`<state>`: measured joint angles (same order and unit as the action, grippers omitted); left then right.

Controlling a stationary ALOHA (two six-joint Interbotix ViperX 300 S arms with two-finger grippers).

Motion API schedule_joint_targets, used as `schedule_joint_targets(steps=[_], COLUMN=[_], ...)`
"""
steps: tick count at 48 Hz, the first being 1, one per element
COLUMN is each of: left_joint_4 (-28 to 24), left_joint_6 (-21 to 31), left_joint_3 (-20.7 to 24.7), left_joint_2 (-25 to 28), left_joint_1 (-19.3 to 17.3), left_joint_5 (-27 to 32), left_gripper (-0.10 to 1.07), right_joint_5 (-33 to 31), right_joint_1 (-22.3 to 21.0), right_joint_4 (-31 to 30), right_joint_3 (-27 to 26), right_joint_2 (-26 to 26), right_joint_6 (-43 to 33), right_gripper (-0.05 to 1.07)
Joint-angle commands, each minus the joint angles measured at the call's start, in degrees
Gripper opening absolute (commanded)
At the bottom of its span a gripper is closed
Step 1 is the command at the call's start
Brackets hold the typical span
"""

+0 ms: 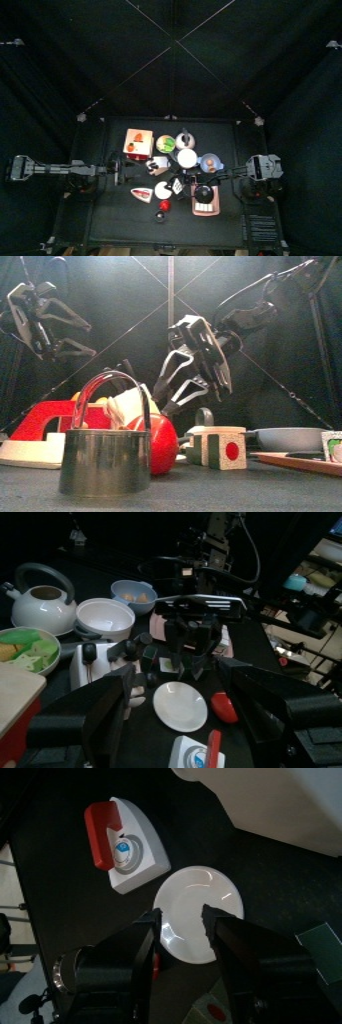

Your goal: Grab iron

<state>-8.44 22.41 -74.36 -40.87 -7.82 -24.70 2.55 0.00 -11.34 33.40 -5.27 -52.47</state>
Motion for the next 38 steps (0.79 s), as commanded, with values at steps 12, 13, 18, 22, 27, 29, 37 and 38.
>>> schedule_joint_targets(steps=[12,13,18,22,27,29,37,38], left_joint_4=[-8.2,-8.6,-10.2,-10.4,-10.4,-10.4,-10.4,-10.3], left_joint_6=[-0.4,-0.4,-0.3,-0.4,-0.4,-0.4,-0.4,-0.4], left_joint_3=[1.1,1.1,1.3,1.9,3.3,3.8,6.5,6.8], left_joint_2=[0.4,0.5,2.4,5.2,9.8,11.9,20.3,21.0], left_joint_1=[6.4,7.0,11.4,14.3,15.9,15.9,15.9,15.9], left_joint_5=[9.8,10.0,10.3,10.3,10.3,10.4,10.5,10.7], left_gripper=[0.97,0.97,0.97,0.97,0.97,0.97,0.97,0.97], right_joint_5=[6.2,6.7,8.3,8.4,8.4,8.4,8.4,8.5], right_joint_1=[0.3,0.3,0.3,0.3,0.3,0.3,0.3,0.3], right_joint_4=[-0.3,-0.3,0.2,0.7,0.7,0.7,0.6,0.6], right_joint_3=[5.2,5.5,7.6,8.2,8.1,8.1,8.1,8.1], right_joint_2=[8.8,9.0,9.5,9.7,9.7,9.7,9.7,9.6], right_joint_6=[0.0,0.0,-0.1,-0.1,-0.1,-0.1,-0.1,-0.1], right_gripper=[0.77,0.77,0.77,0.77,0.77,0.77,0.77,0.77])
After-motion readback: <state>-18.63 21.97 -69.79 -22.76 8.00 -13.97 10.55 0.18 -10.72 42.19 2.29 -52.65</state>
